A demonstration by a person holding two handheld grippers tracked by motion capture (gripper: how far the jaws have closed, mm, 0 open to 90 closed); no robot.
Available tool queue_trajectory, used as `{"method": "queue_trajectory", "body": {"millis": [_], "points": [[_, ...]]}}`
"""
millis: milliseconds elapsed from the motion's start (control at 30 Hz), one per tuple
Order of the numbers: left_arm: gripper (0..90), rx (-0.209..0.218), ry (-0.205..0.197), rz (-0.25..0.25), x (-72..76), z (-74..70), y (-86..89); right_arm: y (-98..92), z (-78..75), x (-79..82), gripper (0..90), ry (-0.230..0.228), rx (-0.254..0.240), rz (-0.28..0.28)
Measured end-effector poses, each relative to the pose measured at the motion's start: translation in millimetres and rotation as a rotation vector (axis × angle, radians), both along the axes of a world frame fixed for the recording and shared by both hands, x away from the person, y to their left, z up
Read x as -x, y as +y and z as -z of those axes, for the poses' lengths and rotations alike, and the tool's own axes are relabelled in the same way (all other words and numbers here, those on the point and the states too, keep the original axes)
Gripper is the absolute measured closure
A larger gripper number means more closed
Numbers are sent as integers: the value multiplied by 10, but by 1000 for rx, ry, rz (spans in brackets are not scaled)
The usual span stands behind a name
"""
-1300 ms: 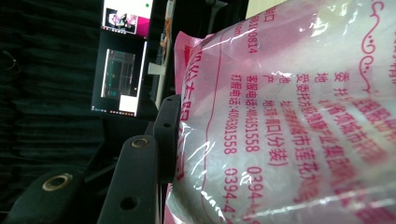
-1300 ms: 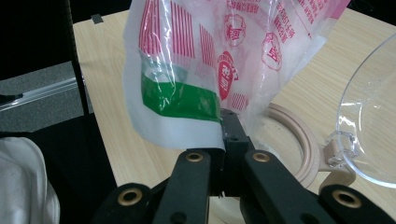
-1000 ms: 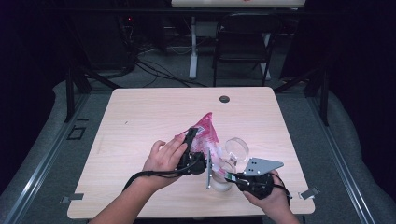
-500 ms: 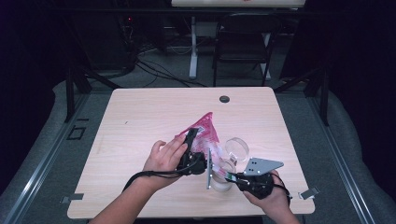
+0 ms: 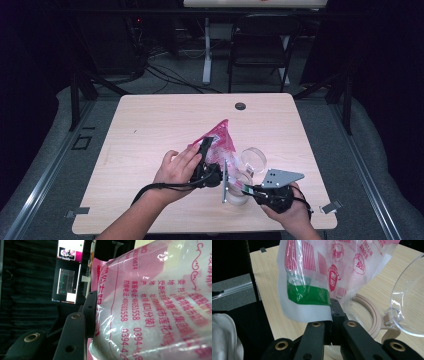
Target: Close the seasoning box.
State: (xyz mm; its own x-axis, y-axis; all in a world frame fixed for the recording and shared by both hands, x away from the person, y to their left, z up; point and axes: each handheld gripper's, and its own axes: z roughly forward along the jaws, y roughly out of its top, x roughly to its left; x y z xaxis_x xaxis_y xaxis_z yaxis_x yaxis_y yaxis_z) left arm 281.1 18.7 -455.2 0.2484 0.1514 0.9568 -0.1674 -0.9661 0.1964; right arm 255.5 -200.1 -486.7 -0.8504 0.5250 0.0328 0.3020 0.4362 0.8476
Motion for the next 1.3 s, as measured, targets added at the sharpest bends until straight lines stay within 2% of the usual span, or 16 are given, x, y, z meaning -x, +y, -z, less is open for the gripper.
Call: {"method": "queue_trajectory", "body": {"millis": [567,1300], "points": [[623,-20,-3,0,15,-6,-20,-4,18,-8,900,7,8,-1],[623,-19,-5,6,30,3,-45,-30,32,-16,900,8,7,16]]}}
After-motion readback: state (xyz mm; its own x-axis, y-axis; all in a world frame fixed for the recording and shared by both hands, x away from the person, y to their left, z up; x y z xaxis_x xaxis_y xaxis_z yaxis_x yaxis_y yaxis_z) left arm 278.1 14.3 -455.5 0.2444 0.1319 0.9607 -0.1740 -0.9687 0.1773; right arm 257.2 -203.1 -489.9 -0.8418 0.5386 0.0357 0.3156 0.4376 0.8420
